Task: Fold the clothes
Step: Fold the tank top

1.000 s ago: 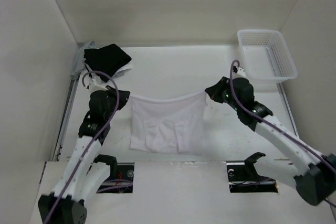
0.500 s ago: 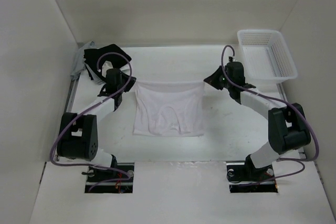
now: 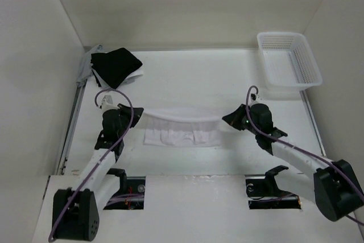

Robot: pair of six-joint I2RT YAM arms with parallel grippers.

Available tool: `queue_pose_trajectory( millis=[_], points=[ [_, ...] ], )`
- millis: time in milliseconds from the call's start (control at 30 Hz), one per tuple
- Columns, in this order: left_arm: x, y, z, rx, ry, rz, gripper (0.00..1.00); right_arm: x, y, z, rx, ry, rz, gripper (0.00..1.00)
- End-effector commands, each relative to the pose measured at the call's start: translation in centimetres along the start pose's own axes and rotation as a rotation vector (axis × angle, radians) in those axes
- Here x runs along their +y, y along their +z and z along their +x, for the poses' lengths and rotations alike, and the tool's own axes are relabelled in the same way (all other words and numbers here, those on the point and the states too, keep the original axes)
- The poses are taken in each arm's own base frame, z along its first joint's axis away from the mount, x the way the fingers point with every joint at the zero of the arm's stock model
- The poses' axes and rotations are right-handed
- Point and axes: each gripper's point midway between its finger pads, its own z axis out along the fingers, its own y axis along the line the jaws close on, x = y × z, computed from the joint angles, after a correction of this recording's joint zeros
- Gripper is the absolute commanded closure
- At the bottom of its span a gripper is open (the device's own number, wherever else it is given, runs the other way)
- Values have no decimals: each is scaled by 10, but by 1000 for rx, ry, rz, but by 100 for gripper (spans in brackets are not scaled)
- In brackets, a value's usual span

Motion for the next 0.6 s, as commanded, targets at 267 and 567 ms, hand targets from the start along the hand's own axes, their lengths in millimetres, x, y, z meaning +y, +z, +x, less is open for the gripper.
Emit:
queue_pose_trajectory(
  millis=[267,567],
  points=[
    [15,-59,31,71,-15,50,97,-10,-50,48,-13,21,23,100],
    [67,-73,57,119,-83,-122,97,-30,-53,103,120,104,124,100]
  ],
)
